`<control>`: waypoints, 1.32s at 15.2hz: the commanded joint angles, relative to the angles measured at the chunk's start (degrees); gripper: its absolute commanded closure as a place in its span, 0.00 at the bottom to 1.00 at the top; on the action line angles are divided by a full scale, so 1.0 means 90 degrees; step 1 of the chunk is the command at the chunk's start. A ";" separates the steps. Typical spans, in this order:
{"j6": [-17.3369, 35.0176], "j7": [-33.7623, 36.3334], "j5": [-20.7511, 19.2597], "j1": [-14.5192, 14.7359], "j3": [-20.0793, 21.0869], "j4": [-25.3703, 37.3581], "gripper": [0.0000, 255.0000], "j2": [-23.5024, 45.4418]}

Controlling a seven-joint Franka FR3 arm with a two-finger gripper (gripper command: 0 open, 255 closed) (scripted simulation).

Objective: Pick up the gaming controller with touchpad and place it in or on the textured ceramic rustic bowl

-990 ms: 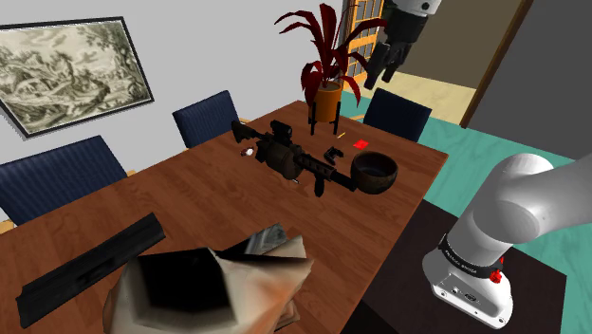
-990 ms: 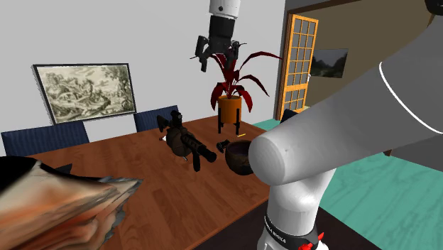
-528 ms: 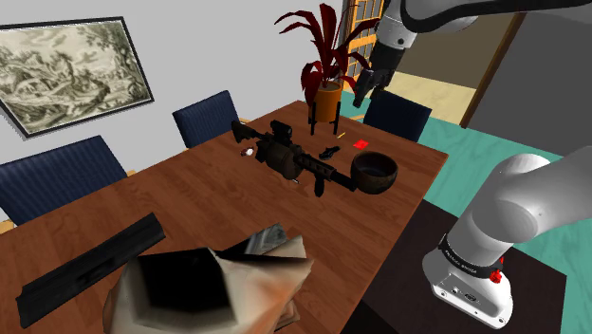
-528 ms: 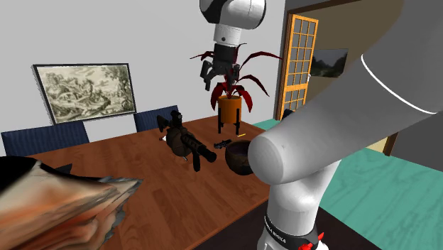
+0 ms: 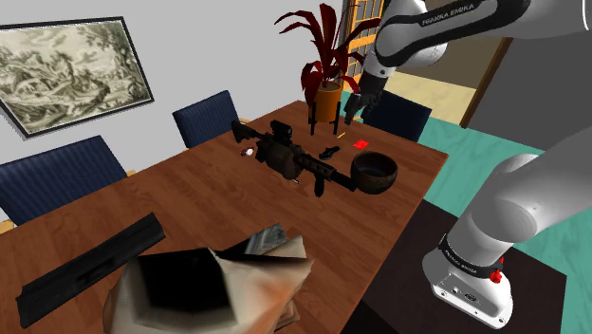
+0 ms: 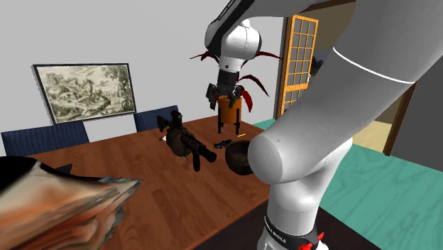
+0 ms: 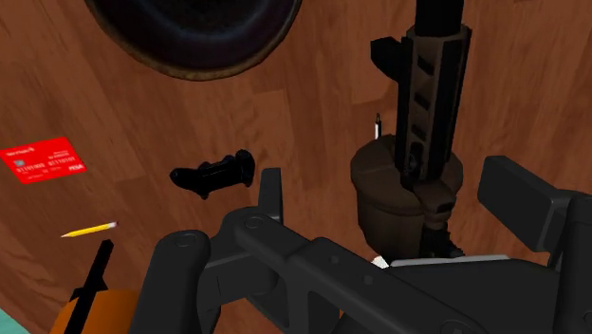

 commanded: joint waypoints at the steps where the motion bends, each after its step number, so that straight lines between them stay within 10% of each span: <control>1: 0.0354 -0.0173 0.0111 0.0008 -0.0150 0.0020 0.00 0.0429; 20: 0.2276 -0.2609 0.2810 -0.0208 -0.0582 0.1420 0.00 0.4704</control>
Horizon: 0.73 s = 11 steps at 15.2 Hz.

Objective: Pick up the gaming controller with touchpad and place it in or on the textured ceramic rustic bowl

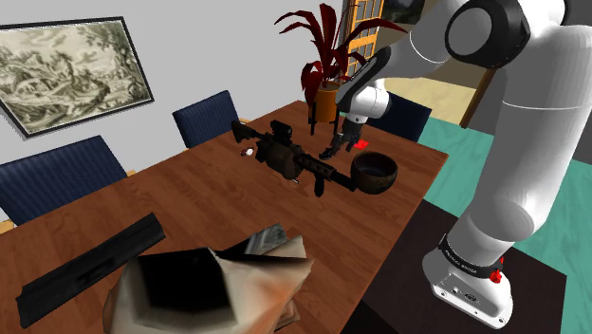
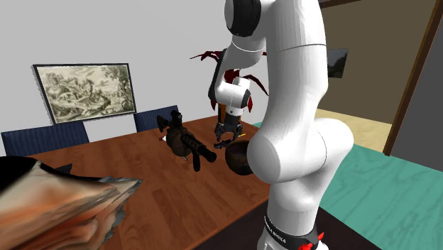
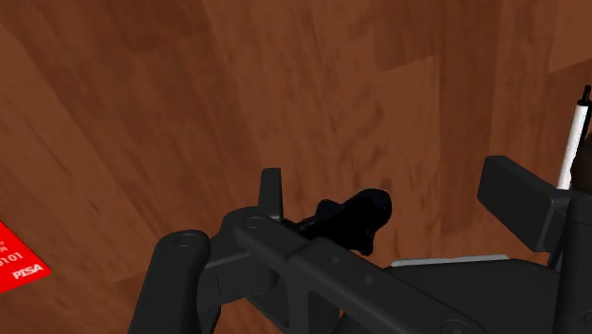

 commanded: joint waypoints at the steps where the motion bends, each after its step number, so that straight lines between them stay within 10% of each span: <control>1: 0.0131 -0.0131 0.0168 -0.0038 0.0070 0.0034 0.00 0.0188; 11: 0.0395 -0.0335 0.0465 -0.0091 0.0236 0.0106 0.00 0.0549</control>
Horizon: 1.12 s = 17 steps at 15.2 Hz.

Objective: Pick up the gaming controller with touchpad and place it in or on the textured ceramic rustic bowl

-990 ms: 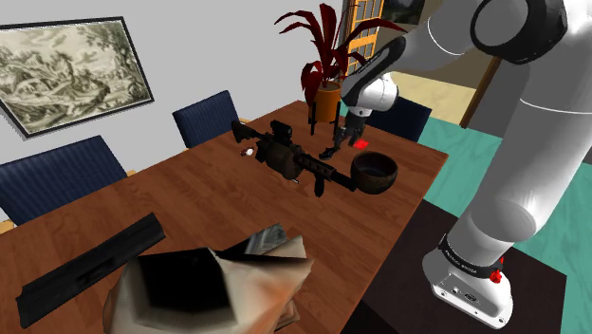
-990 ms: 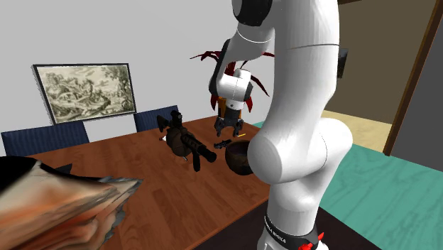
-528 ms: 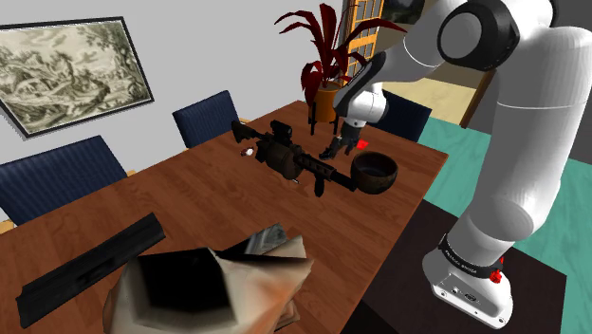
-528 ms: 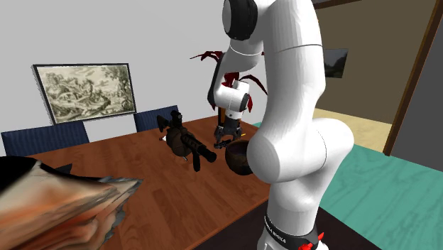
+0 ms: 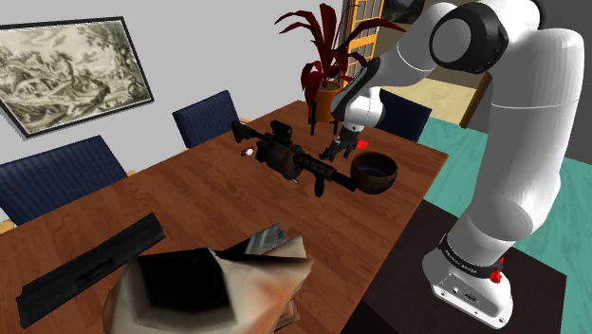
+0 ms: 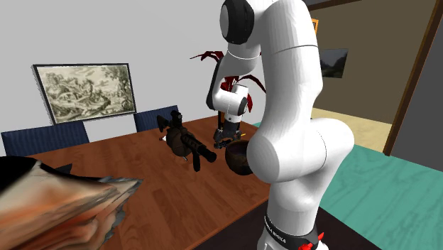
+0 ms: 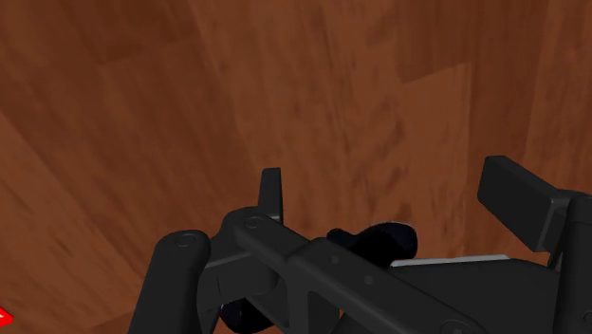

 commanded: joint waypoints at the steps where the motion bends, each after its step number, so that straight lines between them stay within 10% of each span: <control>1: 0.0003 -0.0001 0.0003 0.0000 0.0002 0.0000 0.00 0.0002; 2: 0.0002 -0.0001 0.0001 0.0000 0.0001 0.0000 0.00 0.0001; 3: 0.0002 -0.0001 0.0001 0.0000 0.0001 0.0000 1.00 0.0001; 12: 0.0002 -0.0001 0.0001 0.0000 0.0001 0.0000 1.00 0.0001; 13: 0.0002 -0.0001 0.0001 0.0000 0.0001 0.0000 0.00 0.0001; 17: -0.3320 0.2264 -0.2326 0.0856 -0.0680 0.3181 0.00 0.1611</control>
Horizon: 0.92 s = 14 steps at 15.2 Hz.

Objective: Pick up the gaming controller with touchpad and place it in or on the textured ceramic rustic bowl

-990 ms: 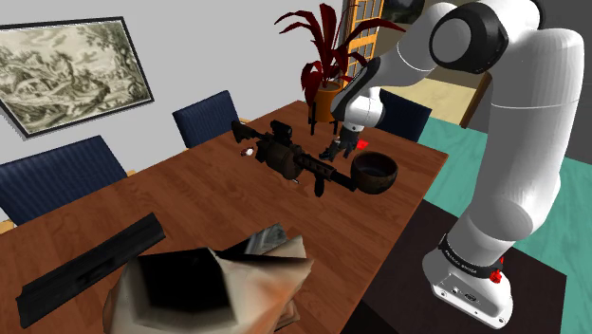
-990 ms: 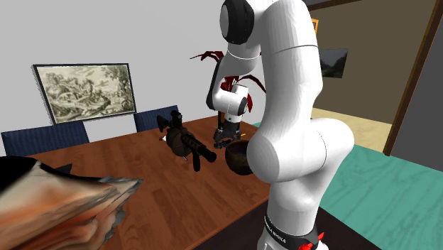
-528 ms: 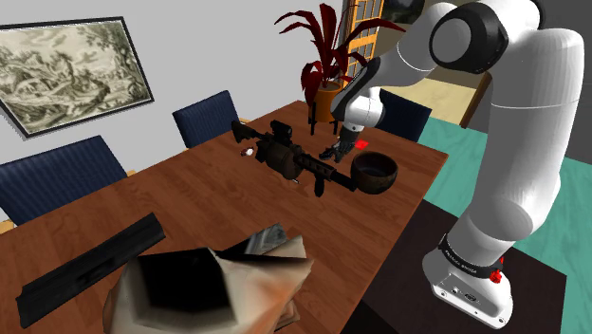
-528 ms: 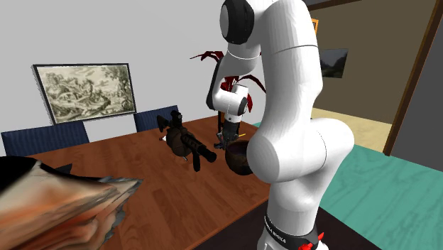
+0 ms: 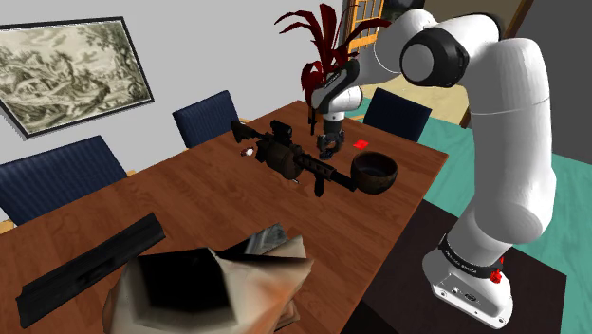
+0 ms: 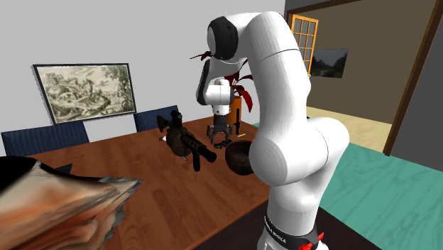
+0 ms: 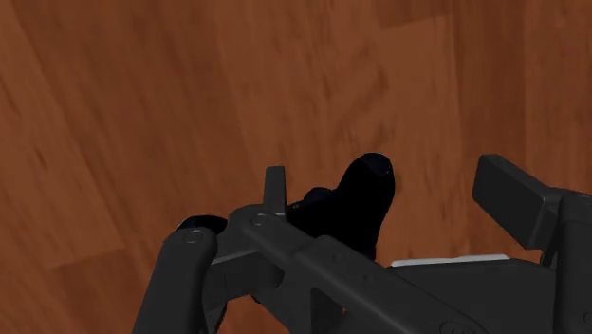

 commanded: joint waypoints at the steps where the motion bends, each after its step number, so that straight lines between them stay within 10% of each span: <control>1: -0.0942 0.0446 -0.0458 0.0139 -0.0099 0.0930 0.00 0.0580; 14: -0.0482 0.0370 -0.0339 0.0126 -0.0029 0.0699 0.00 0.0822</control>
